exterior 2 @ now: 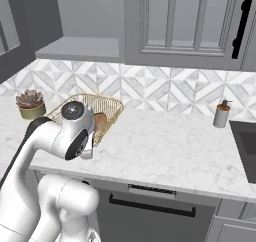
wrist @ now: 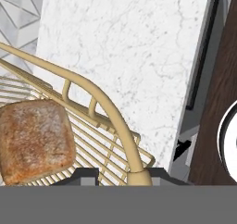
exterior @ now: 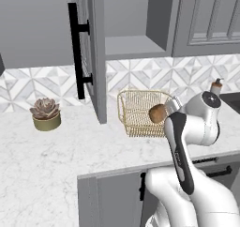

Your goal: Open the cabinet, pick up the bread from the cabinet and place it in the basket. Then move the basket to the dining counter.

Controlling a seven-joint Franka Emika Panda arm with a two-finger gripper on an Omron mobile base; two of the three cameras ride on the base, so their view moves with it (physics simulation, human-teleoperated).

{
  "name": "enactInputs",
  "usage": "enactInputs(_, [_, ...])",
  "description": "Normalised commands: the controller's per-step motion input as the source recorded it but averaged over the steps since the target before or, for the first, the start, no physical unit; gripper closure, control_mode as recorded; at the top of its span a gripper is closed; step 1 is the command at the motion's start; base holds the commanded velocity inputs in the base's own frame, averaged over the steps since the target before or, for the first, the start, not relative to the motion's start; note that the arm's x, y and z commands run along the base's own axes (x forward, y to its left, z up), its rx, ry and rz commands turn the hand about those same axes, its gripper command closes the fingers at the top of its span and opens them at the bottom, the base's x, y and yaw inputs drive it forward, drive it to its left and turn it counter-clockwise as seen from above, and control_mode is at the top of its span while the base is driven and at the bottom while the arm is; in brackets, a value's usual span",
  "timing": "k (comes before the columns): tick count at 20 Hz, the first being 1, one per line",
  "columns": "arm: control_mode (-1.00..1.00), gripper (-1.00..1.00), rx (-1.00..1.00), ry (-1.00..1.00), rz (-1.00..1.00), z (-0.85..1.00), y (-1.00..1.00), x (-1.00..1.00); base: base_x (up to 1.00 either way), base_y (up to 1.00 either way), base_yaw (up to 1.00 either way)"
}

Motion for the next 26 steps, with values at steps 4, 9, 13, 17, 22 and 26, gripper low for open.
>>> enactInputs(4, [1.00, 1.00, 0.00, 0.00, 0.00, 0.00, 0.00, 0.00, -0.75, -0.11, 0.00])
enactInputs(9, [1.00, 1.00, 0.00, 0.00, 0.00, 0.00, 0.00, 0.00, -0.76, -0.51, -0.11])
enactInputs(13, [1.00, 1.00, 0.00, 0.00, 0.00, 0.00, 0.00, 0.00, -0.15, -0.77, -0.56])
enactInputs(17, [1.00, 1.00, 0.00, 0.00, 0.00, 0.00, 0.00, 0.00, 0.00, -0.57, -0.73])
enactInputs(22, [1.00, 1.00, 0.00, 0.00, 0.00, 0.00, 0.00, 0.00, 0.06, -0.53, -0.79])
enactInputs(26, [1.00, 1.00, 0.00, 0.00, 0.00, 0.00, 0.00, 0.00, 0.08, -0.50, -0.80])
